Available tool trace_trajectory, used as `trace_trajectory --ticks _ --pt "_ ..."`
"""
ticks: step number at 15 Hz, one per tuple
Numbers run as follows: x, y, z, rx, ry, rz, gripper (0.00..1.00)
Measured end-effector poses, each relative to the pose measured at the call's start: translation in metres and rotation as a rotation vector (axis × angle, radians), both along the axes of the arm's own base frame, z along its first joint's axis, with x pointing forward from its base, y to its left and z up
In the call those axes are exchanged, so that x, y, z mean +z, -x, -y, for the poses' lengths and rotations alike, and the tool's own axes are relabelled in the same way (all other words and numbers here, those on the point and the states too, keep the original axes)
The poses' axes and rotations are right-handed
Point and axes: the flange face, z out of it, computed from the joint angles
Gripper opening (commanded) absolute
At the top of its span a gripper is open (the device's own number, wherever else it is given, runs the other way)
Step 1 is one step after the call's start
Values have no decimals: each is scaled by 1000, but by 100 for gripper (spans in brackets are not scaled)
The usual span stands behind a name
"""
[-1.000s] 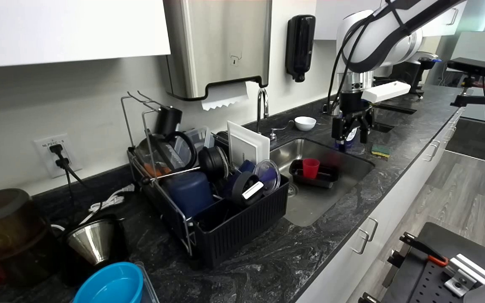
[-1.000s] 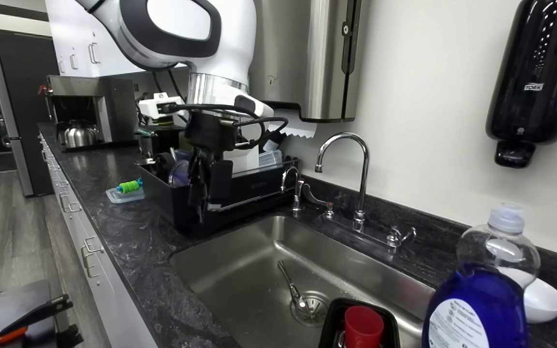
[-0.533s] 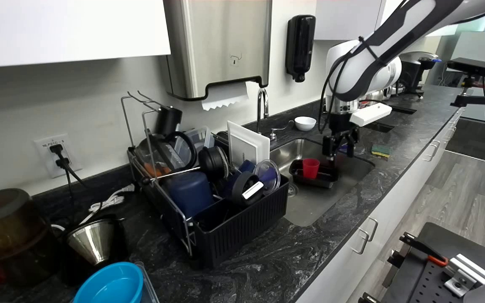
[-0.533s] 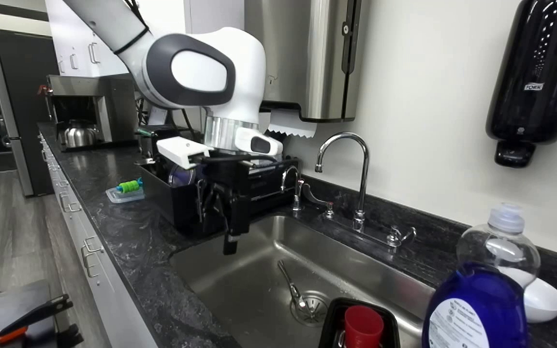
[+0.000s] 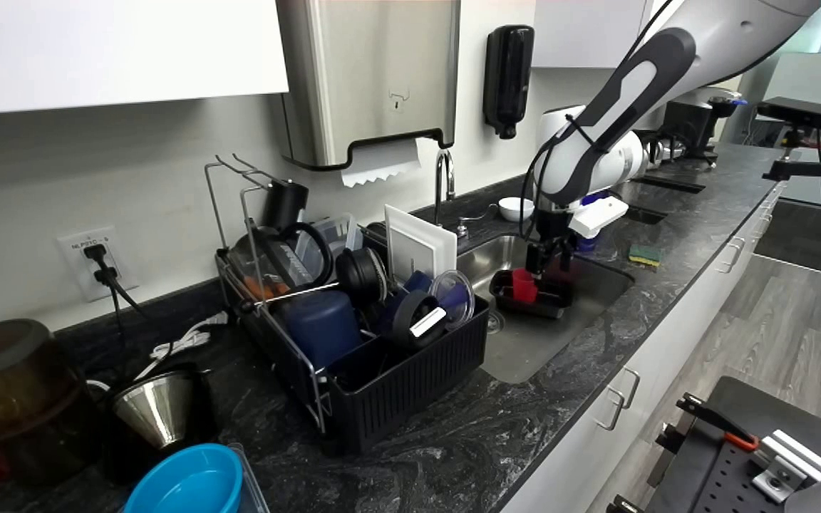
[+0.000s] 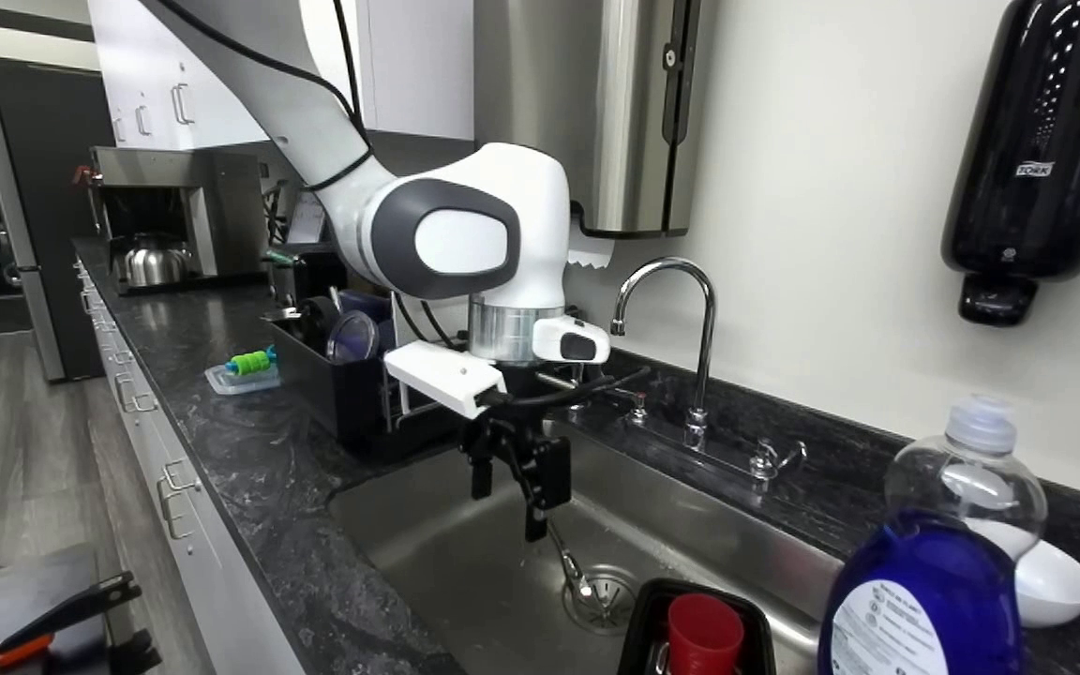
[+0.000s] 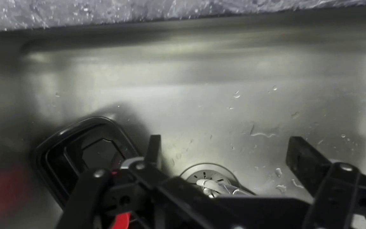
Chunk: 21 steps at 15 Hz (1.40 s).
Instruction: Pick up the red cup from the sink and put it in the dish rack.
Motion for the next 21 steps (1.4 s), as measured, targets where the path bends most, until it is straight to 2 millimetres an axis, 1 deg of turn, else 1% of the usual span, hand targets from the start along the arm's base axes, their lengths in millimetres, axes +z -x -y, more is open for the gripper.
trace_trajectory --ticks 6,9,13,14,15,21 --pt "-23 -34 39 3 26 31 100" --pt "-33 -55 58 -4 41 44 100" --pt "-45 -87 77 -17 62 66 100" --pt "-48 -91 79 -17 65 67 100" --pt "-50 -91 78 -17 64 65 100" --pt "-48 -91 78 -16 64 67 100"
